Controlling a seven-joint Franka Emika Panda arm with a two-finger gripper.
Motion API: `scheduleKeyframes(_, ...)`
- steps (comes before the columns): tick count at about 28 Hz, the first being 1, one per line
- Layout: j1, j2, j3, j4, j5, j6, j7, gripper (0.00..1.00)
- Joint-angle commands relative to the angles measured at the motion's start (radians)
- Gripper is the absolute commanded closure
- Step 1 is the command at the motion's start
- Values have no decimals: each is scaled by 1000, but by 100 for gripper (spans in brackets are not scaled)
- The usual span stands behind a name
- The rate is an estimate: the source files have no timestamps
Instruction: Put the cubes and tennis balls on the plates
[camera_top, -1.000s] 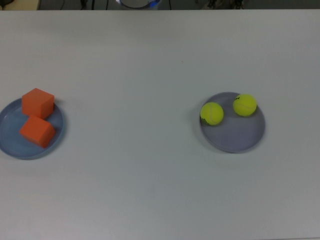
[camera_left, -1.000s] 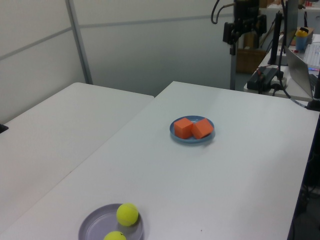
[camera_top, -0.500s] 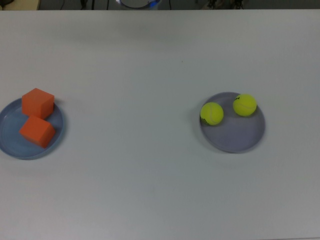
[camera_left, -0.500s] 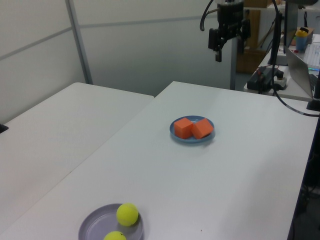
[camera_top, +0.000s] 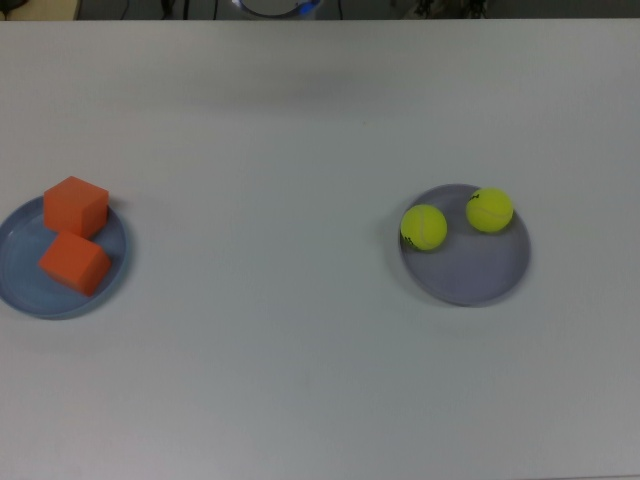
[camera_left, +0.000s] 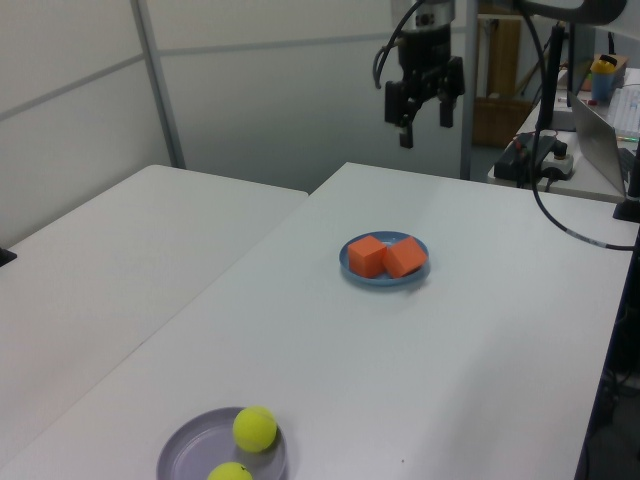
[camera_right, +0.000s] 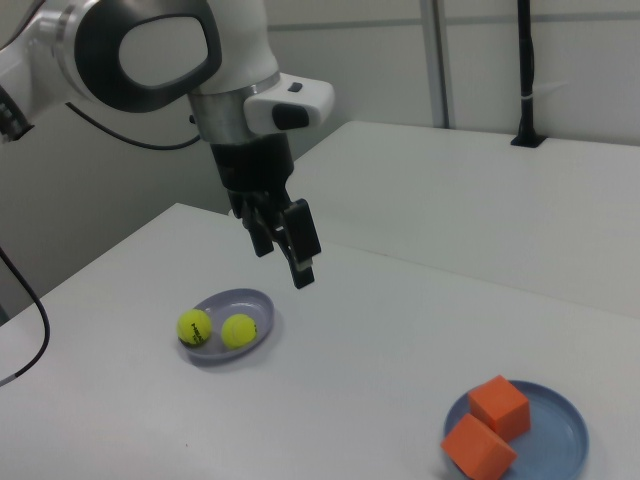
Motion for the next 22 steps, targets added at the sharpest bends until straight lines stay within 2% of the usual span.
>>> scheduleKeyframes(1,12,10,17,-16,-1,50,-27,0)
scheduleKeyframes(7,13,45,44,-16,9,72,-21,0)
scheduleKeyframes(13,13,45,67,-18,9,92,-25,0)
scheduleKeyframes(22,13,42,72,-16,9,86,-18,0)
